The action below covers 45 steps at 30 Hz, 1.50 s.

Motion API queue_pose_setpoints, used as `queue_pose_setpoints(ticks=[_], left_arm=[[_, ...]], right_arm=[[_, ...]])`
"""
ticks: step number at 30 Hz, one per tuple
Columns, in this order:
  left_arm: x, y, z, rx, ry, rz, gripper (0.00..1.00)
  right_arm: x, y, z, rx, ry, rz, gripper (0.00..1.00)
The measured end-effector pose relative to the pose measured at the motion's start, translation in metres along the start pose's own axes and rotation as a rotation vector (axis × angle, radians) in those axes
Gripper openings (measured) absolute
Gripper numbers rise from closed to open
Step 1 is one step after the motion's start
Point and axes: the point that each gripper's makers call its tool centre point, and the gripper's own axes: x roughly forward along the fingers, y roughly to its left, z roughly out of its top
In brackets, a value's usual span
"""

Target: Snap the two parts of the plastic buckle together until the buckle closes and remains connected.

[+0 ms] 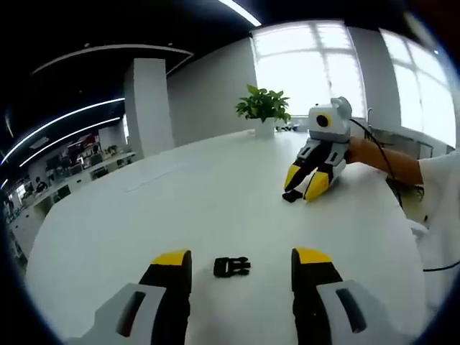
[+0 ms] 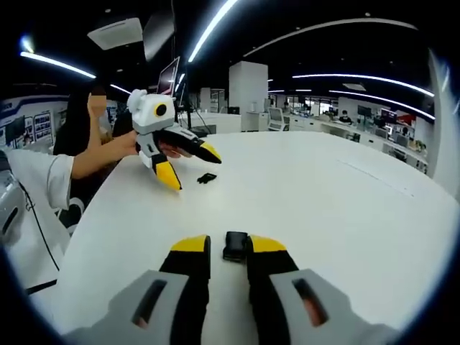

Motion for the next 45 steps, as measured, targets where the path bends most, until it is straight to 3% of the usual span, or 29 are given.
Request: queue_pose_setpoints(ticks=[7,12,32,35,45], left_arm=[[-0.004,0.001,-0.004,-0.004,0.038,-0.058,0.52],[-0.002,0.002,-0.012,-0.016,0.069,-0.057,0.47],[-0.006,-0.001,-0.012,-0.068,0.043,-0.096,0.24],[-0.006,0.0,-0.013,-0.075,0.033,-0.087,0.19],[-0.008,-0.004,-0.012,-0.051,0.011,-0.034,0.18]], right_arm=[[-0.003,-0.001,0.003,0.024,-0.011,-0.001,0.18],[-0.003,-0.003,0.001,0.033,-0.004,-0.006,0.18],[-0.004,-0.004,-0.003,0.039,-0.002,-0.017,0.14],[-0.005,-0.004,-0.003,0.039,-0.003,-0.018,0.13],[-0.005,-0.004,-0.003,0.034,-0.004,-0.019,0.13]])
